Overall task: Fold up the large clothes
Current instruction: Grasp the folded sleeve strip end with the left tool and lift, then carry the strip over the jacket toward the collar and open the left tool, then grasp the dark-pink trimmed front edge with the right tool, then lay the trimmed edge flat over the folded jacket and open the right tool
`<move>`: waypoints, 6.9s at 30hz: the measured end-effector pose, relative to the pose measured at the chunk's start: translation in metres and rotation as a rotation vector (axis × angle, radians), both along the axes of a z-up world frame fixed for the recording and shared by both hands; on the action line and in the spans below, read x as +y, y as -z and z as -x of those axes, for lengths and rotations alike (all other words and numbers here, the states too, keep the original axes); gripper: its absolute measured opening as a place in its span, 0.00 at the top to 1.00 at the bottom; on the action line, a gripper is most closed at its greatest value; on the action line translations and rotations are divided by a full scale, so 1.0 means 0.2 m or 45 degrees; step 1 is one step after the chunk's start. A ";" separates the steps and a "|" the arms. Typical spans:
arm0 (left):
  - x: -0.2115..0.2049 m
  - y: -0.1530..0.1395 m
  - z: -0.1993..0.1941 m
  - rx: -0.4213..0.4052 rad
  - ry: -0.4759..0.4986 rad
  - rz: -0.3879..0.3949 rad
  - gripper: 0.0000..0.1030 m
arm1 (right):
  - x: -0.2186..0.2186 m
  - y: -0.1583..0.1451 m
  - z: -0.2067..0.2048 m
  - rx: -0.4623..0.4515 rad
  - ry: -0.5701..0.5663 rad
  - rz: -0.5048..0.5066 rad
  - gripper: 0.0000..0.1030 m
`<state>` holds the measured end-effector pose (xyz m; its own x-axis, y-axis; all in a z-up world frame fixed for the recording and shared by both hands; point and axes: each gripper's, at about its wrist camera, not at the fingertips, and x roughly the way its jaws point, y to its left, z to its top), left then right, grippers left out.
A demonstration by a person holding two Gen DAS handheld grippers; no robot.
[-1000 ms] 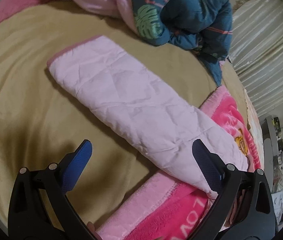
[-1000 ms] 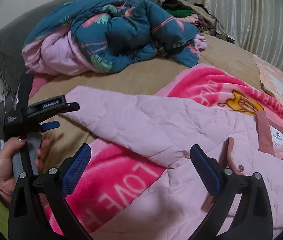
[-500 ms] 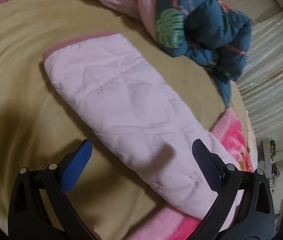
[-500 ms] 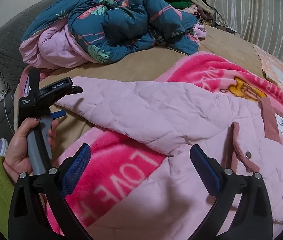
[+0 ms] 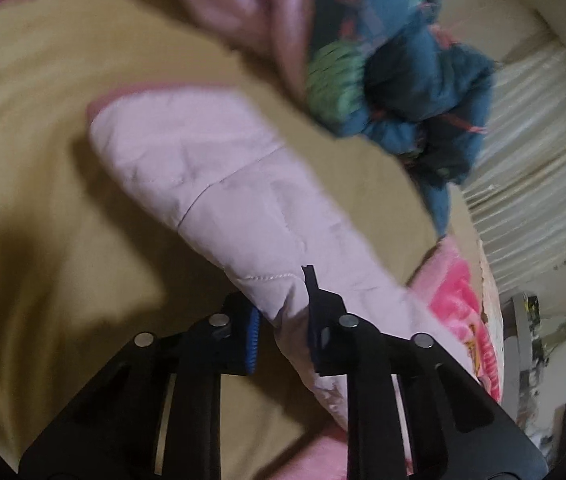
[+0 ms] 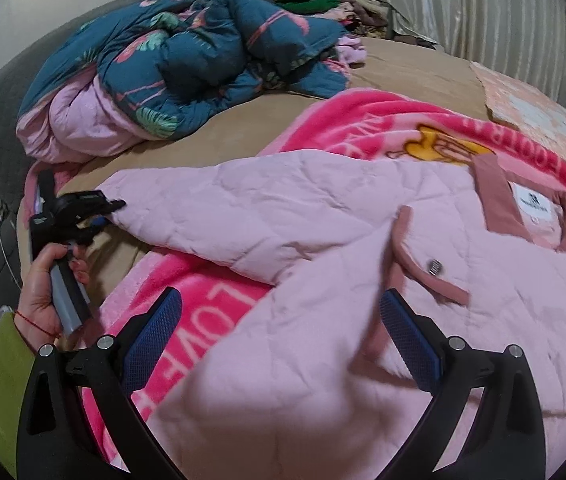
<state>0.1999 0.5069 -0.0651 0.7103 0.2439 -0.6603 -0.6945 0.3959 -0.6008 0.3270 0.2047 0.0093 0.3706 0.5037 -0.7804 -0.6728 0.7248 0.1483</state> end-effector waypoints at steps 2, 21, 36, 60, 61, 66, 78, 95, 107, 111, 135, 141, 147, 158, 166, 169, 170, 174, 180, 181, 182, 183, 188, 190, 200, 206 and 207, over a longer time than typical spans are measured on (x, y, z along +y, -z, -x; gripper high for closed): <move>-0.03 -0.09 0.00 -0.032 0.016 -0.048 0.92 | -0.07 -0.01 0.00 0.001 0.028 -0.014 0.04; -0.60 -0.81 -0.05 -0.391 0.324 -0.405 0.94 | -0.54 -0.10 0.06 -0.010 0.235 -0.115 0.04; -0.97 -0.99 -0.07 -0.514 0.538 -0.558 0.94 | -0.90 -0.14 0.07 -0.027 0.446 -0.192 0.04; -1.83 -0.83 -0.28 -0.581 1.276 -0.799 0.92 | -1.53 -0.19 0.09 -0.032 0.773 -0.296 0.04; -1.86 -0.80 -0.29 -0.570 1.313 -0.800 0.92 | -1.56 -0.19 0.09 -0.030 0.786 -0.301 0.04; -2.01 -0.66 -0.33 -0.488 1.466 -0.816 0.91 | -1.65 -0.17 0.08 -0.018 0.834 -0.315 0.04; -2.34 -0.25 -0.38 -0.192 1.836 -1.058 0.87 | -1.81 -0.18 0.06 -0.012 0.928 -0.358 0.04; -2.45 -0.15 -0.39 -0.130 1.990 -1.006 0.83 | -2.01 -0.15 0.13 0.012 1.039 -0.376 0.04; -2.45 -0.27 -0.34 -0.135 1.996 -1.030 0.13 | -1.97 -0.12 0.16 0.112 0.973 -0.384 0.04; -2.38 -0.36 -0.34 -0.148 1.938 -1.027 0.09 | -1.93 -0.13 0.18 0.116 0.944 -0.371 0.04; -1.50 -0.59 -0.57 -0.026 1.217 -0.787 0.09 | -1.60 0.17 0.14 0.275 0.822 -0.276 0.04; -1.36 -0.57 -0.58 -0.020 1.141 -0.703 0.09 | -1.57 0.24 0.09 0.312 0.839 -0.268 0.04; -1.32 -0.53 -0.62 0.002 1.105 -0.662 0.09 | -1.56 0.29 0.07 0.304 0.835 -0.270 0.04; -1.25 -0.48 -0.64 0.020 1.059 -0.604 0.09 | -1.51 0.25 0.08 0.227 0.731 -0.314 0.63; -1.27 -0.48 -0.65 0.005 1.077 -0.601 0.09 | -1.42 -0.01 0.07 -0.010 0.595 -0.247 0.80; -1.30 -0.47 -0.66 0.007 1.093 -0.613 0.09 | -1.40 -0.15 0.02 -0.118 0.543 -0.213 0.81; -1.31 -0.47 -0.66 0.006 1.097 -0.616 0.09 | -1.39 -0.18 0.00 -0.146 0.531 -0.205 0.81; -1.36 -0.46 -0.68 -0.005 1.113 -0.630 0.09 | -1.37 -0.34 -0.08 -0.298 0.463 -0.157 0.82; -1.42 -0.41 -0.71 0.018 1.141 -0.644 0.09 | -1.42 -0.46 -0.23 -0.409 0.456 -0.137 0.82; -1.43 -0.40 -0.71 0.017 1.147 -0.643 0.09 | -1.42 -0.46 -0.24 -0.412 0.458 -0.130 0.82; -1.44 -0.39 -0.71 0.018 1.152 -0.643 0.09 | -1.43 -0.46 -0.26 -0.419 0.461 -0.116 0.82; -1.45 -0.38 -0.72 0.020 1.158 -0.649 0.09 | -1.43 -0.45 -0.28 -0.420 0.463 -0.111 0.82; -1.47 -0.34 -0.73 0.015 1.176 -0.648 0.09 | -1.45 -0.36 -0.35 -0.392 0.502 -0.061 0.82; -1.47 -0.32 -0.74 0.020 1.178 -0.648 0.09 | -1.46 -0.31 -0.38 -0.371 0.520 -0.049 0.82; -1.45 -0.32 -0.74 -0.038 1.165 -0.619 0.11 | -1.52 -0.11 -0.43 -0.247 0.588 -0.030 0.81; -1.50 -0.28 -0.76 -0.017 1.207 -0.622 0.24 | -1.53 -0.06 -0.44 -0.204 0.623 -0.019 0.75; -1.50 -0.29 -0.76 -0.019 1.208 -0.627 0.24 | -1.54 -0.06 -0.44 -0.205 0.630 -0.018 0.70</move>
<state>0.3521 0.2066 -0.0080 0.7570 -0.1755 -0.6294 0.0310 0.9718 -0.2336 0.4148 -0.1031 0.0210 0.6820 0.2477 -0.6881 -0.2650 0.9607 0.0832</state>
